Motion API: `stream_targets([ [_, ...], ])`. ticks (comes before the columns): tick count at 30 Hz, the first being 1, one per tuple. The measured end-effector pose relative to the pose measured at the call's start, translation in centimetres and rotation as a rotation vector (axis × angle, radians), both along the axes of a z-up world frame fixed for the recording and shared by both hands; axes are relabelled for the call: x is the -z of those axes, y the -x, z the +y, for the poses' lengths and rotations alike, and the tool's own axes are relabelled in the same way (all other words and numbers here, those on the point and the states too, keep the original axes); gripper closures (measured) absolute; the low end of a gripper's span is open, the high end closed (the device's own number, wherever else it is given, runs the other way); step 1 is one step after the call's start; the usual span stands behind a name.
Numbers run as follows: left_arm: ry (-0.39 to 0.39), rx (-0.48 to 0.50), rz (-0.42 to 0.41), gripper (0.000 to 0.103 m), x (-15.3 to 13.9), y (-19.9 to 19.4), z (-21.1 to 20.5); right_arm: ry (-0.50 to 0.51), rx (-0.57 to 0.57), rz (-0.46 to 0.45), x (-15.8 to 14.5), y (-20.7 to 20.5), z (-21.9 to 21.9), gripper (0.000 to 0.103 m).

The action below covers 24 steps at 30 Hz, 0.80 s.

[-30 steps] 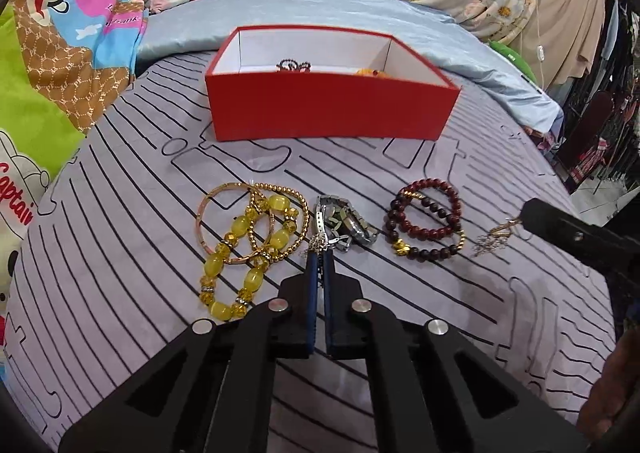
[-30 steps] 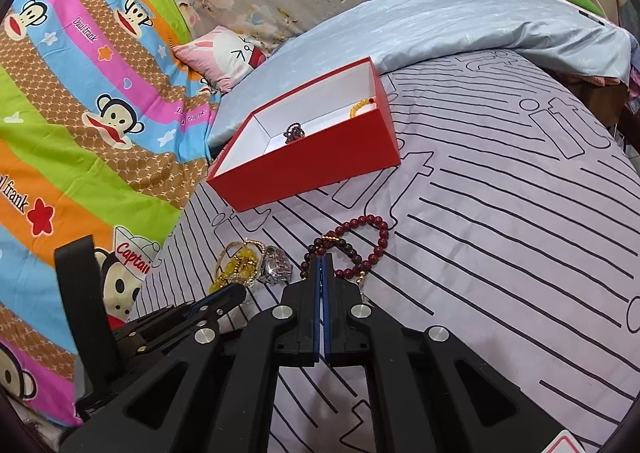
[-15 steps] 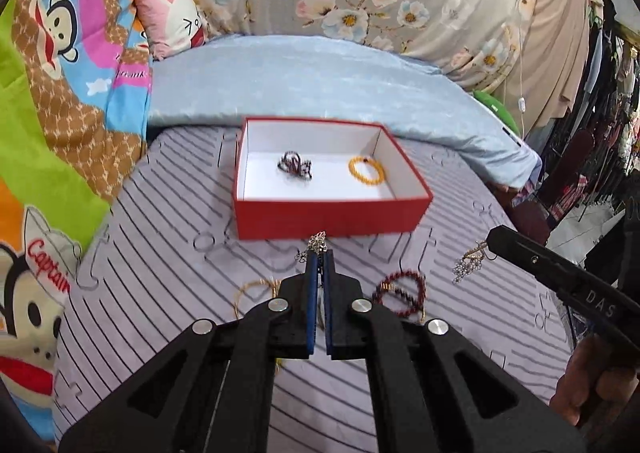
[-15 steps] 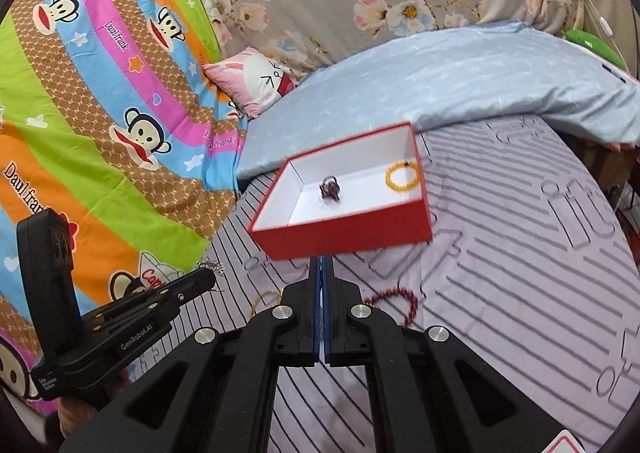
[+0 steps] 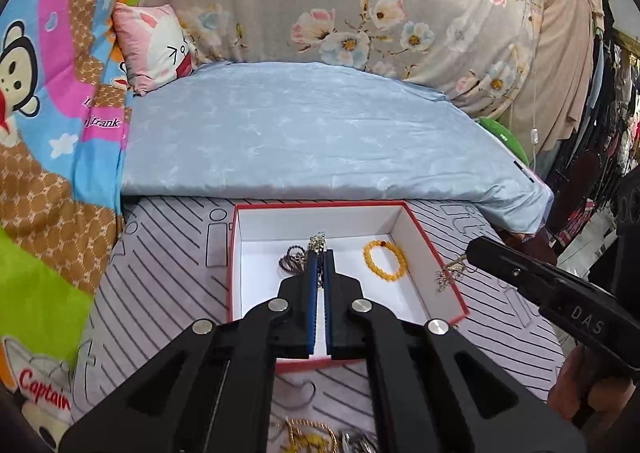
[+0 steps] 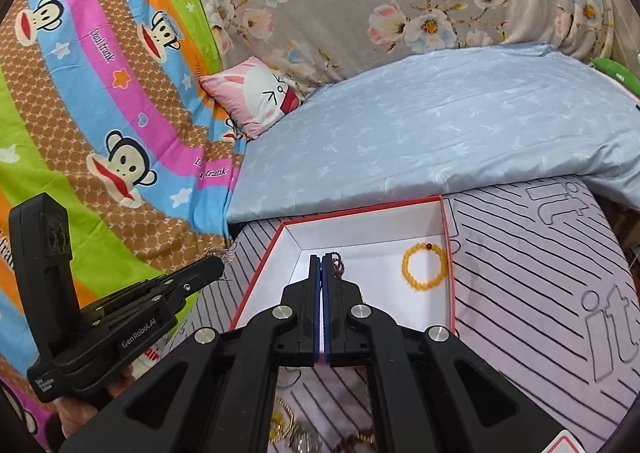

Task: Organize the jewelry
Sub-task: 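Lower both held pieces into the red box and open both grippers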

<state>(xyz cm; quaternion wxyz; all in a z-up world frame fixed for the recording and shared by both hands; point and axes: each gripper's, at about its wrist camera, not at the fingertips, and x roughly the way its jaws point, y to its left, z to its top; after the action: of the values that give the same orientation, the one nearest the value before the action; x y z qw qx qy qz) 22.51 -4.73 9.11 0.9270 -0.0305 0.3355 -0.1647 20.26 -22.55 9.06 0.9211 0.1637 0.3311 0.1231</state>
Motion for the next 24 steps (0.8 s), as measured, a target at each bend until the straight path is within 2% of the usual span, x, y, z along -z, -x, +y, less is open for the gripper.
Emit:
stream_targets([
  [9,-0.026,0.002,0.076,0.102,4.1,-5.4,-0.8,0.030,-0.003,0.087,4.6,-5.7,0.3,0.103],
  [19,-0.047,-0.008,0.132,0.101,7.0,-8.1,-1.3,0.052,-0.018,0.128,7.0,-7.6,1.6,0.102],
  [20,-0.049,-0.012,0.131,0.101,7.1,-8.1,-1.3,0.058,-0.010,0.123,7.0,-7.6,1.7,0.099],
  [21,-0.056,-0.025,0.123,0.100,7.2,-8.0,-1.3,0.071,-0.004,0.117,6.9,-7.4,1.8,0.094],
  [22,-0.061,-0.028,0.119,0.099,7.2,-8.0,-1.3,0.081,0.000,0.114,6.8,-7.3,1.9,0.093],
  [23,-0.065,-0.030,0.119,0.093,7.1,-7.9,-1.3,0.088,0.005,0.109,6.6,-7.1,1.9,0.093],
  [24,-0.067,-0.041,0.119,0.081,7.0,-7.8,-1.2,0.092,0.011,0.104,6.4,-6.9,1.8,0.090],
])
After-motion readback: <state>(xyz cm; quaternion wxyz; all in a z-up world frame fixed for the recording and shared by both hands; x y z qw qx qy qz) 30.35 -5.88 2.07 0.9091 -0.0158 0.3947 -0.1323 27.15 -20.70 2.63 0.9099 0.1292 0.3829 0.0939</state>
